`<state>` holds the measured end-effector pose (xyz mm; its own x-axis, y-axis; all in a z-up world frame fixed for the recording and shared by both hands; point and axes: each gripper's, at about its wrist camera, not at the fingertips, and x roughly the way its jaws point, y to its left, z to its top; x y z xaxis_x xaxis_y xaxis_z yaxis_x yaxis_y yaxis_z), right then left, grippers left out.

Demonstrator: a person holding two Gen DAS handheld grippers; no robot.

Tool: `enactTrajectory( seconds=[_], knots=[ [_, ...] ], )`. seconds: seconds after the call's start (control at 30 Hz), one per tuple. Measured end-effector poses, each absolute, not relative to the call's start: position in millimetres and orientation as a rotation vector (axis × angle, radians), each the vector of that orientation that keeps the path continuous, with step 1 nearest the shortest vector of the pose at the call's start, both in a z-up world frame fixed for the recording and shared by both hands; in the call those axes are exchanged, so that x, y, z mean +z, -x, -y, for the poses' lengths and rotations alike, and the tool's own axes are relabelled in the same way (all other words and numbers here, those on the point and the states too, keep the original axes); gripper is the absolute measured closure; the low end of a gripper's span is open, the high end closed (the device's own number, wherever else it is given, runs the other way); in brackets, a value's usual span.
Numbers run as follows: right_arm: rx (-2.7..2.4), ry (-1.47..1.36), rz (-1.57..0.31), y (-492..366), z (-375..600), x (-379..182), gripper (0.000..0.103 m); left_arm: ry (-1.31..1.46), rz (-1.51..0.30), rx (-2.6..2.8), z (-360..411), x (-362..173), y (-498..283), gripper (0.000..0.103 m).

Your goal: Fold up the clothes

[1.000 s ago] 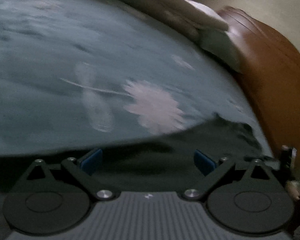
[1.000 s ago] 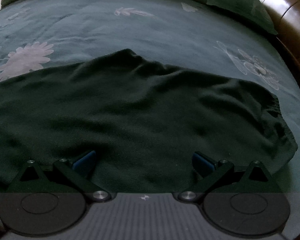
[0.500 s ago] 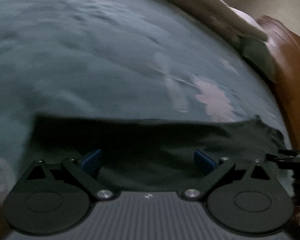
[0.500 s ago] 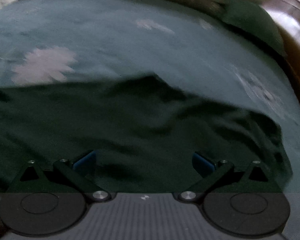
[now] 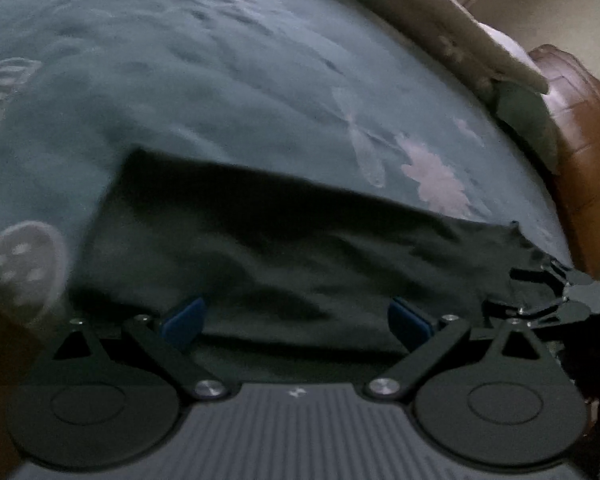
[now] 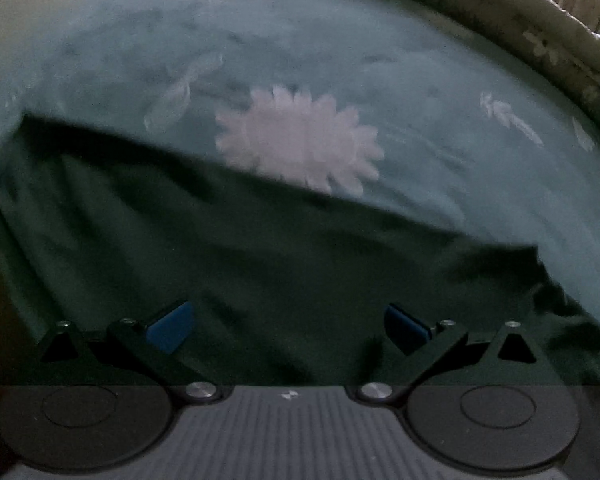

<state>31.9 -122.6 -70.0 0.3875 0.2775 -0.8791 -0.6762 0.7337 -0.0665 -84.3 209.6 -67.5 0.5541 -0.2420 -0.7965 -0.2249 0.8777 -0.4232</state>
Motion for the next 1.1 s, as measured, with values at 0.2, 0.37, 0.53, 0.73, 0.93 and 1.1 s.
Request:
enactTrajectory(
  seconds=[0.2,0.37,0.53,0.73,0.93,1.1],
  knots=[
    [0.609,0.412,-1.043,-34.3,130.5,-75.8,0.0,0.513,-0.912,-0.007,-219.7,-56.8,70.9,0.005],
    [0.61,0.42,-1.059,-35.8,127.4,-77.4,0.0,0.512,-0.927,0.076,-232.3,-67.2,75.4,0.007],
    [0.612,0.415,-1.07,-38.8,126.9,-77.9,0.0,0.546,-0.88,0.148,-251.0,-52.2,78.2,0.006],
    [0.605,0.416,-1.064,-37.1,127.1,-77.5,0.0,0.523,-0.849,-0.104,-209.6,-47.1,34.2,0.006],
    [0.591,0.415,-1.062,-36.7,126.5,-78.1,0.0,0.503,-0.87,-0.164,-185.5,-66.9,6.1,0.006],
    [0.583,0.421,-1.066,-37.3,125.6,-77.2,0.0,0.476,-0.856,-0.047,-202.1,-68.0,4.9,0.006]
  ],
)
